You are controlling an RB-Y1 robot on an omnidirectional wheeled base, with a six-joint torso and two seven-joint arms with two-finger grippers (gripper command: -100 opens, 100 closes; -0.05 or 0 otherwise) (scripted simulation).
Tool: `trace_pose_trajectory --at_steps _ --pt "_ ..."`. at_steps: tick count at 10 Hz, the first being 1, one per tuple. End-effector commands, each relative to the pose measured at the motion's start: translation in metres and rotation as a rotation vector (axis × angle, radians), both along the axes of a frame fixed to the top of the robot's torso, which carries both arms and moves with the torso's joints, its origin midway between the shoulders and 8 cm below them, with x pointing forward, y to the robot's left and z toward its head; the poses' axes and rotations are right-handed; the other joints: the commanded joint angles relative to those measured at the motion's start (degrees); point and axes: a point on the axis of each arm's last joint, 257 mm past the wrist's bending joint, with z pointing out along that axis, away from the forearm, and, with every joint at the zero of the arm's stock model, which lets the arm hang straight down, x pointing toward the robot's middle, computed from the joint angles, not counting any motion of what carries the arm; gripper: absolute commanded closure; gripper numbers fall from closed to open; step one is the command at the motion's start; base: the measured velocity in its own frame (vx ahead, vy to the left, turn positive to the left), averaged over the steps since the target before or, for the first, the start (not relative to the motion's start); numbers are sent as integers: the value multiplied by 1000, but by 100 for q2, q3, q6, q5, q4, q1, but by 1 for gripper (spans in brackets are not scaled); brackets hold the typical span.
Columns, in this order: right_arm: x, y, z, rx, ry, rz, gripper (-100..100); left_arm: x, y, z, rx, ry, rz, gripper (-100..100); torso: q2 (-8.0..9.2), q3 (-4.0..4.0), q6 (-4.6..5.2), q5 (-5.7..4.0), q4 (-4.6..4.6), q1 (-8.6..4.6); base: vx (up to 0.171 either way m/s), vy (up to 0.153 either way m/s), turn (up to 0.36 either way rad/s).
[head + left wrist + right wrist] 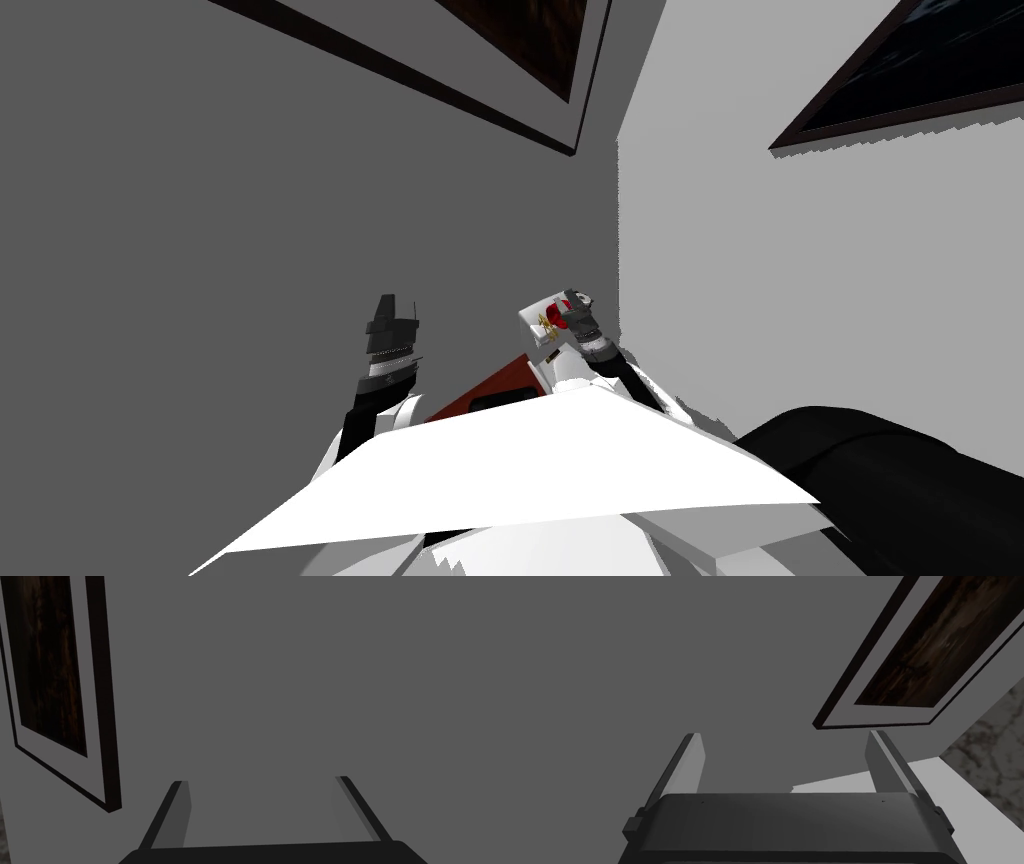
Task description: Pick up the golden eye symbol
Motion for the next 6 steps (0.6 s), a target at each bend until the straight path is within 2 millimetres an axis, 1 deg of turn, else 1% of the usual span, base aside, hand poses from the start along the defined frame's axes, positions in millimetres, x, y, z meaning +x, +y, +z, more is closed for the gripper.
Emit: trace_pose_trajectory --at_steps 1,2,3,4,5,6 --pt "-2 4 -9 -34 27 21 -100 0 0 0 0 0 0 0 0 0 0 0 0 0 -39 4 10" --pt "-4 8 -26 -61 73 38 -100 0 0 0 0 0 0 0 -2 0 0 0 0 -1 -42 1 24" --pt "-5 10 -28 -81 78 51 -100 0 0 0 0 0 0 0 0 0 0 0 0 -2 -32 4 11" --pt "-7 12 -46 -106 125 67 -100 0 0 0 0 0 0 0 -4 -1 0 0 0 -1 -38 14 27" --pt "-9 14 -48 -129 130 81 -100 0 0 0 0 0 0 0 -2 -1 0 1 0 3 -35 11 10" --pt "-13 16 -67 -157 179 99 -100 0 0 0 0 0 0 0 -4 -1 1 1 0 1 -41 10 24"
